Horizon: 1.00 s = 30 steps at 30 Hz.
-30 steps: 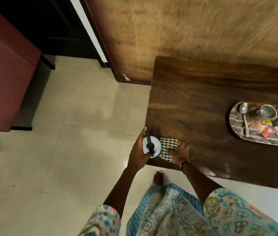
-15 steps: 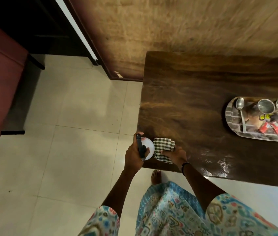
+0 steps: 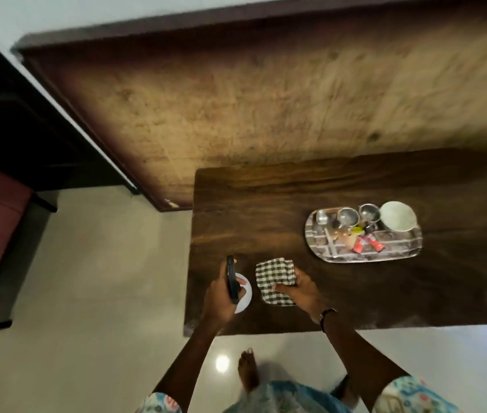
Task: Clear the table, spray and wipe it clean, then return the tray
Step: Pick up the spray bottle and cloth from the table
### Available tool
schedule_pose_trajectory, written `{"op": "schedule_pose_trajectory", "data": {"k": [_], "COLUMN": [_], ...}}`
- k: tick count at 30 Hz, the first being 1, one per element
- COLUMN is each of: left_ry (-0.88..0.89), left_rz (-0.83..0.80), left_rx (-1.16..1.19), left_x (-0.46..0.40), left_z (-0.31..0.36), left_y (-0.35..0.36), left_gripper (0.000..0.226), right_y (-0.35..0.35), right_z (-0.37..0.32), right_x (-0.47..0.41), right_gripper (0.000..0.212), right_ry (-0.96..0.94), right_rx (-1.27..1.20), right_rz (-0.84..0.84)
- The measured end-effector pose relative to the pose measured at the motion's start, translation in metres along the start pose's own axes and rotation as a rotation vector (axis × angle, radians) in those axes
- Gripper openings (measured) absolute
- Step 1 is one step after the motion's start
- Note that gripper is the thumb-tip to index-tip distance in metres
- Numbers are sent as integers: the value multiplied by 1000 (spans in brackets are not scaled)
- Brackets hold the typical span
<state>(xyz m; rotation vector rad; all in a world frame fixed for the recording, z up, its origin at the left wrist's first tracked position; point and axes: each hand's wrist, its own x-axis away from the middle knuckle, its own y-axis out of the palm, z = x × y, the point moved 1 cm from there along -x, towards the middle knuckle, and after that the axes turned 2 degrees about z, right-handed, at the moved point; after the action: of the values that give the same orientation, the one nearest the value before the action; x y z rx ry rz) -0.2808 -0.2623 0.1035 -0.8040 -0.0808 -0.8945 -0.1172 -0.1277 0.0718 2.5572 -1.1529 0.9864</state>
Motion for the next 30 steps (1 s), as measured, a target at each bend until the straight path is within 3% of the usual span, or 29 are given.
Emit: {"op": "schedule_pose_trajectory", "data": {"k": [10, 18, 30], "left_ry": [261, 429, 488], "left_rz": [-116, -253, -372], "left_rx": [25, 42, 27], "left_x": [32, 61, 33], "left_z": [192, 343, 498], "left_y": [140, 255, 414], "left_gripper": [76, 56, 67], "right_y": [-232, -400, -591], "right_z": [-20, -13, -2], "right_x": [79, 127, 114], "right_gripper": [39, 35, 34], "right_ry": [-205, -237, -198], "right_rx": [-139, -216, -420], "right_rz": [171, 331, 504]}}
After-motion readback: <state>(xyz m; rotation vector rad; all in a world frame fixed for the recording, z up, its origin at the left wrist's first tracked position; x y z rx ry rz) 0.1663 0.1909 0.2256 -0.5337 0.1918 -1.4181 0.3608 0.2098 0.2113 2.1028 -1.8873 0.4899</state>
